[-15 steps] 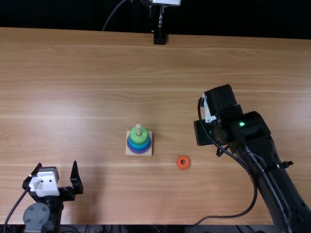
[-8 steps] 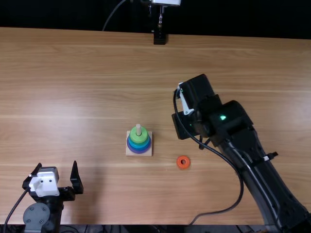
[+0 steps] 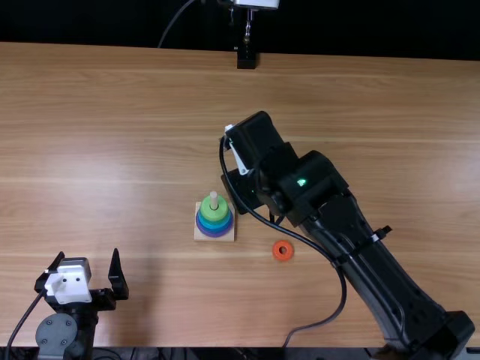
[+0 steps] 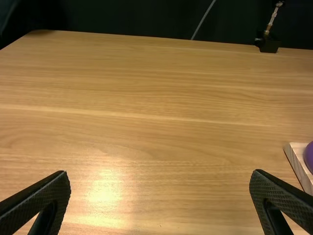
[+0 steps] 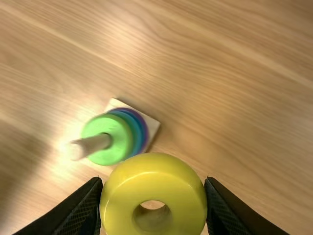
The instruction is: Build the Hanoi tower: stack the rings onto the peg from bottom to top in this color order: purple, dark blue, light blue, dark green, light green, yellow, orange.
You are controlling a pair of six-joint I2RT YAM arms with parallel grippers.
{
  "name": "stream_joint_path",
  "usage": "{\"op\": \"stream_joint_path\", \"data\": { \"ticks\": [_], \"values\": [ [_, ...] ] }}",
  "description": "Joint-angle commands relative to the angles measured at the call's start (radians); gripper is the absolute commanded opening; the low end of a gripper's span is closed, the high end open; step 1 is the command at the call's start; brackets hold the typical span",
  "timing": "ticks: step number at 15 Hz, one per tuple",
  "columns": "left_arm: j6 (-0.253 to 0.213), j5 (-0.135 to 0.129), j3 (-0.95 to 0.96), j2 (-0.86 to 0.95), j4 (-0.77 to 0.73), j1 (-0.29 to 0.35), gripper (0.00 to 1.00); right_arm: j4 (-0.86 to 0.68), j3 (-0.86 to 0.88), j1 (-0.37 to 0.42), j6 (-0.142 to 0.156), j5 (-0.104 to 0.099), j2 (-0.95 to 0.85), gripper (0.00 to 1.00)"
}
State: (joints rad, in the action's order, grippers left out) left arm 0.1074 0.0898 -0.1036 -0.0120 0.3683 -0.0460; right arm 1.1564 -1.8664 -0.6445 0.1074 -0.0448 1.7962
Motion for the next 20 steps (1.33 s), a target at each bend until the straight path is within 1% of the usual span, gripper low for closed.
{"op": "stream_joint_path", "data": {
  "ticks": [1, 4, 11, 20],
  "values": [
    [-0.002, -0.001, 0.104, 0.012, 0.077, -0.006, 1.0, 0.001, -0.06, -0.023, 0.003, -0.001, 0.034, 0.0],
    [-0.002, -0.001, 0.104, 0.012, 0.077, -0.006, 1.0, 0.001, -0.097, -0.055, 0.007, -0.001, 0.083, 0.0],
    [-0.002, -0.001, 0.104, 0.012, 0.077, -0.006, 1.0, -0.003, -0.105, -0.118, 0.014, -0.001, 0.111, 0.0],
    [-0.002, -0.001, 0.104, 0.012, 0.077, -0.006, 1.0, -0.005, -0.105, -0.118, 0.014, -0.001, 0.147, 0.0]
  ]
}}
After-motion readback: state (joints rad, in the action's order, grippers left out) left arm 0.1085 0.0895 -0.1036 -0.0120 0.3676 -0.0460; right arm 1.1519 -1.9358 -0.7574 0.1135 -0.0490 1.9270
